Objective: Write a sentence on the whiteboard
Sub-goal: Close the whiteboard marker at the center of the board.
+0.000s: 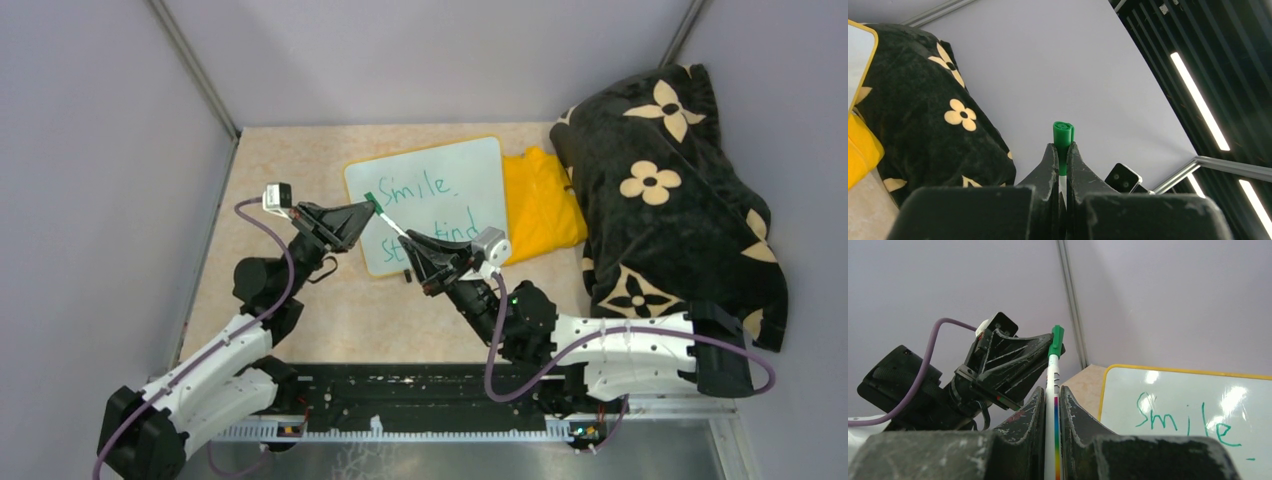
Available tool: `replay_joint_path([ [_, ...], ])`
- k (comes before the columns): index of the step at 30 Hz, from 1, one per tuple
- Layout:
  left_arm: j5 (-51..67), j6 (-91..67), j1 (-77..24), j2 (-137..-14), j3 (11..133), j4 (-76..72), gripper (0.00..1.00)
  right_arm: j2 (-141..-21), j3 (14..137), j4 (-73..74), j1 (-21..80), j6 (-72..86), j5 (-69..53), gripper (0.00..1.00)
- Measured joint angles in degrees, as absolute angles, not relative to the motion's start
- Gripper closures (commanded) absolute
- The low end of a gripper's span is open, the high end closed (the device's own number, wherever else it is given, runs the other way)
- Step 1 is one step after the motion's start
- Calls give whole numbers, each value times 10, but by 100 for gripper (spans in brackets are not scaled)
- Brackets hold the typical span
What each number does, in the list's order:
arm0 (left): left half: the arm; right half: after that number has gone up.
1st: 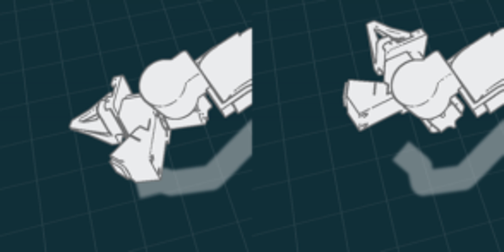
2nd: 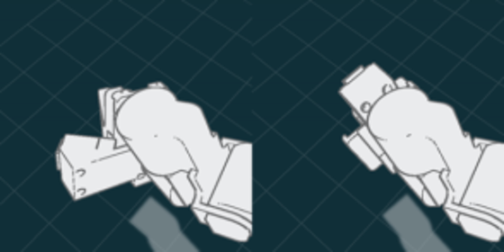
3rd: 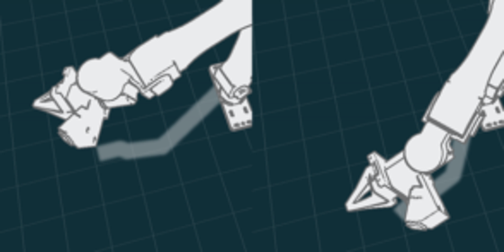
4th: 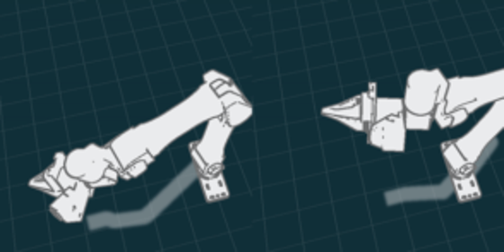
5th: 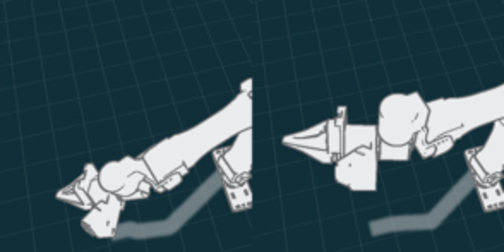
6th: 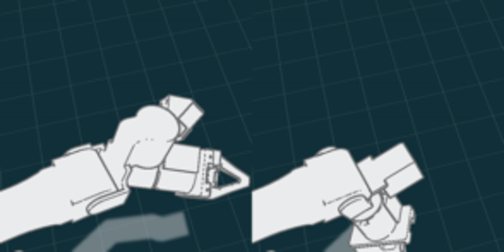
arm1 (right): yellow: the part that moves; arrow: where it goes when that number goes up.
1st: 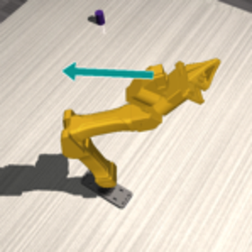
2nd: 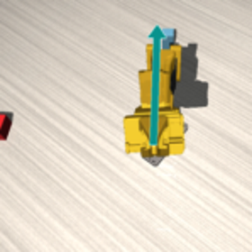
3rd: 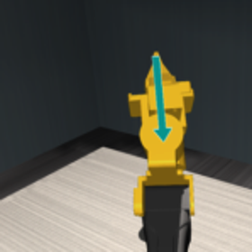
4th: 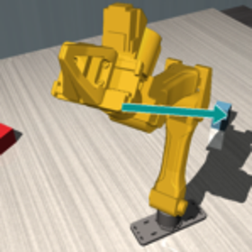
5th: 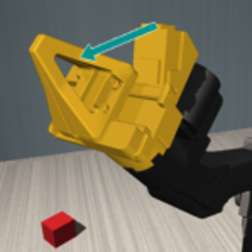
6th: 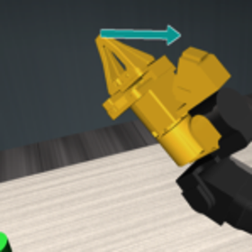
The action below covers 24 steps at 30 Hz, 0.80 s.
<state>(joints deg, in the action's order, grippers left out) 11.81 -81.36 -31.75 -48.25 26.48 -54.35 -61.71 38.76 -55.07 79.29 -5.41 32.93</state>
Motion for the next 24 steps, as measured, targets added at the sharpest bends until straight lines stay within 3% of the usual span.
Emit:
replay_joint_path([
  [24, 121, -831, -326, -564, 331, -596, 100, -688, 420, -696, 795, -150, 375, 100],
])
